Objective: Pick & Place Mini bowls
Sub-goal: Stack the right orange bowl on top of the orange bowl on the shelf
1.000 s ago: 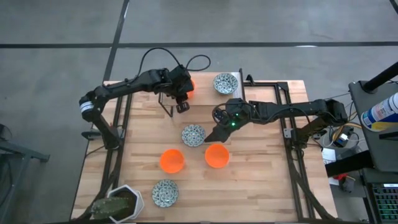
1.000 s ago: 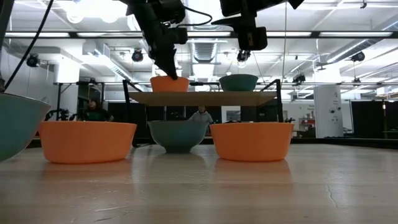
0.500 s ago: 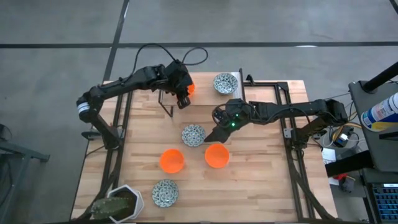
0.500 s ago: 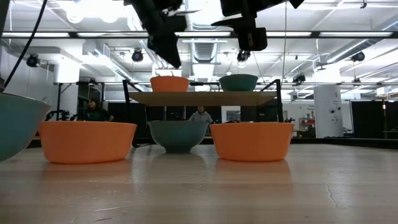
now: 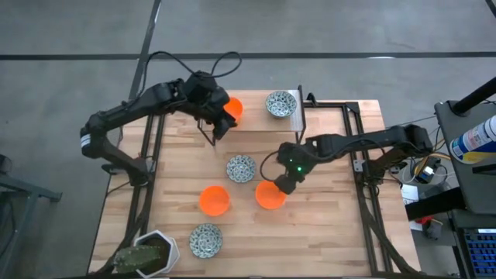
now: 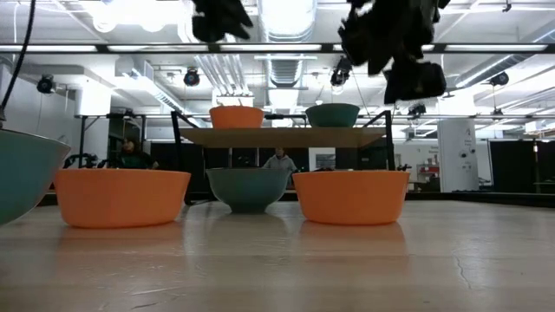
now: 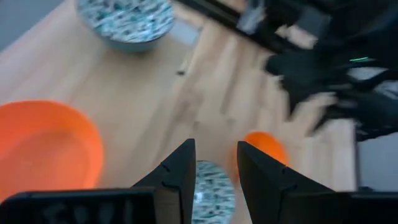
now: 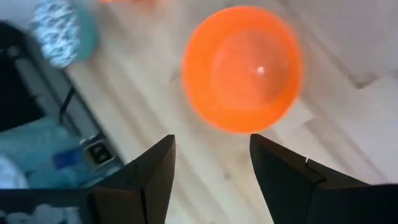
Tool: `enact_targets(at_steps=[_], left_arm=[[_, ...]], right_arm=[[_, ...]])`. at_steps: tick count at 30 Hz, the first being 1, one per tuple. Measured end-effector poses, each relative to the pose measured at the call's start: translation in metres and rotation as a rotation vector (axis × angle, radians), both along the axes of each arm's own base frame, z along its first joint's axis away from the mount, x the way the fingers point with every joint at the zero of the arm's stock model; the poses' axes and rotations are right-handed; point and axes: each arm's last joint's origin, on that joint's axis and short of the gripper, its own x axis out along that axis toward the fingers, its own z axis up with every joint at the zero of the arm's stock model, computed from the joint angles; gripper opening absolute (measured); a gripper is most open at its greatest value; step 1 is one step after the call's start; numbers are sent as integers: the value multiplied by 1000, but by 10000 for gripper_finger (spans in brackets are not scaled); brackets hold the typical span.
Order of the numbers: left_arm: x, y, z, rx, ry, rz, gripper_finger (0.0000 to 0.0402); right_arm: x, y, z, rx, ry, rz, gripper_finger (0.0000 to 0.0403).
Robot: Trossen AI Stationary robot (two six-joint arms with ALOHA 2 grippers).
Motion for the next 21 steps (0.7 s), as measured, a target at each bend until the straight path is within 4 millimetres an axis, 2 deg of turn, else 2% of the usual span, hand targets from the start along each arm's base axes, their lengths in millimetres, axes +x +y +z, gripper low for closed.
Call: enact_targets(at_steps=[6, 10, 15, 21], left_arm=[[-9, -22, 19, -13, -109, -50, 110], [-14, -34, 28, -17, -166, -76, 110], [-19, -43, 35, -6, -207, -107, 110], [-19, -46, 36, 3, -212, -122, 110]], right_arm=[[-4, -2, -27, -7, 131, -153, 203], [-10, 0, -42, 1, 191, -188, 203], [-12, 1, -54, -23, 183, -218, 203], [-4, 3, -69, -20, 200, -230, 203]])
